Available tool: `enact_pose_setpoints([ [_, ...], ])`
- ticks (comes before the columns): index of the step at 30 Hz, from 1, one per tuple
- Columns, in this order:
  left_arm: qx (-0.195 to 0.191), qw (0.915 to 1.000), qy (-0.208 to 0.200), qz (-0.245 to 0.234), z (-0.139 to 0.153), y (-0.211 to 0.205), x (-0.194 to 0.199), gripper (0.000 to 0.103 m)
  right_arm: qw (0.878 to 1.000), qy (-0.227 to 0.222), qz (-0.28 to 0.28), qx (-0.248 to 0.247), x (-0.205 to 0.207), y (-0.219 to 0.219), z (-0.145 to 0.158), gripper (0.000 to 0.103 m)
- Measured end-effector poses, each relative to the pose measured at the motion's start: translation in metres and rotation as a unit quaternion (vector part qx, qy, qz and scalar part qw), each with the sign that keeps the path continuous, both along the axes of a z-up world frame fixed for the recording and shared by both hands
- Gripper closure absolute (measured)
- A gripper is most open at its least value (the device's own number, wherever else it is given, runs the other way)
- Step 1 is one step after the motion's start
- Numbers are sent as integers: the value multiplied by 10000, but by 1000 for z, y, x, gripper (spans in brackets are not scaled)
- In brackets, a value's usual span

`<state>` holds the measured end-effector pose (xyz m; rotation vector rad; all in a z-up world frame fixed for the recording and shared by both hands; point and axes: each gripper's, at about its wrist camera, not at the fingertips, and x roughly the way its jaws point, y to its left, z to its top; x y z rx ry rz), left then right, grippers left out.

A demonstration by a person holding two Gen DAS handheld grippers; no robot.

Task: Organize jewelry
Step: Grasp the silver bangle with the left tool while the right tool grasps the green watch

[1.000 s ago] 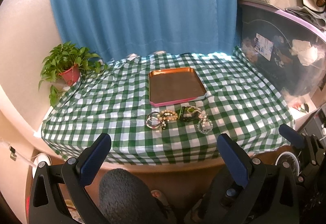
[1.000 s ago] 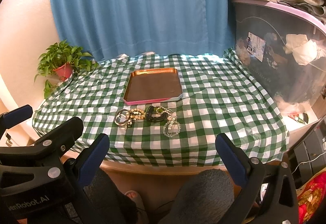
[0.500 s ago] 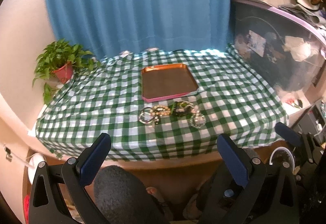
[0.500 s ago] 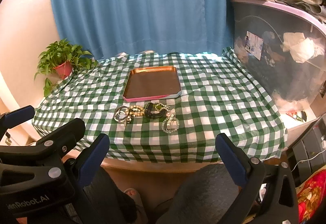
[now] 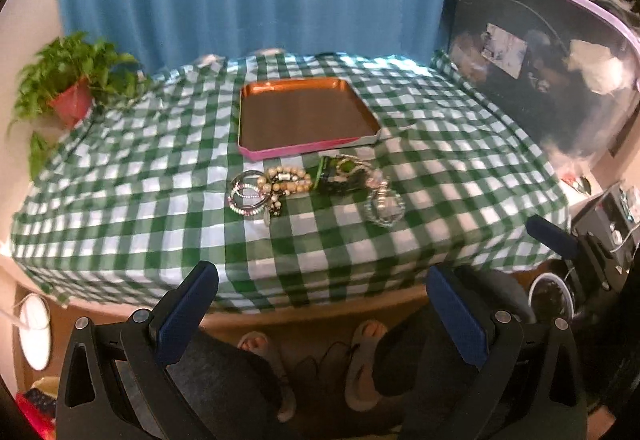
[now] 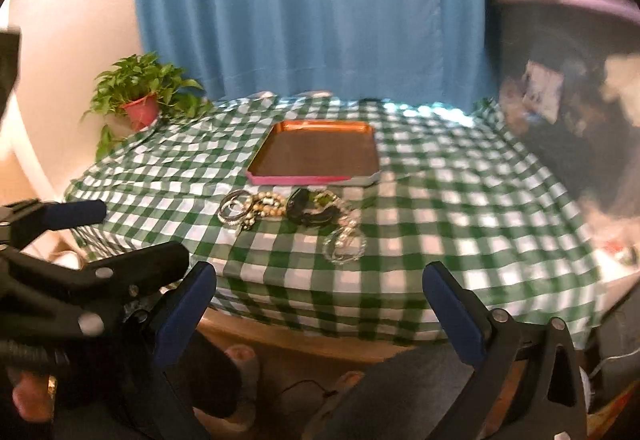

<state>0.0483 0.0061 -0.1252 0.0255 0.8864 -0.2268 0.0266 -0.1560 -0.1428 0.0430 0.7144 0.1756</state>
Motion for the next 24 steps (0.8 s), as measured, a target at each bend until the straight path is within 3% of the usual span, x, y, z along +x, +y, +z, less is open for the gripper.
enact_pose_setpoints([
  [3,-196,9997,118,-52,-25,14,30,0,9988,443,-83,214,27,-9,-28,0],
  [7,-408,9990,133,-103,-50,28,72,6,9958,688,67,608,55,-19,-54,0],
  [9,-313,9994,139,-34,-61,35,93,12,9962,661,177,541,66,-16,-60,0],
  [11,-191,9997,142,56,-72,43,112,29,9972,555,336,372,77,-11,-64,2],
  [13,-147,9993,254,213,-85,55,129,40,9972,504,499,247,88,-3,-68,10],
  [14,-191,9990,317,264,-91,61,136,43,9965,515,608,239,96,2,-71,20],
  [15,-245,9983,404,335,-97,67,143,43,9958,543,688,255,104,6,-74,32],
  [17,-373,9973,488,404,-104,75,152,43,9946,598,791,298,118,10,-79,42],
  [24,-362,9971,648,153,-127,70,171,42,9932,436,1032,307,155,36,-85,44],
])
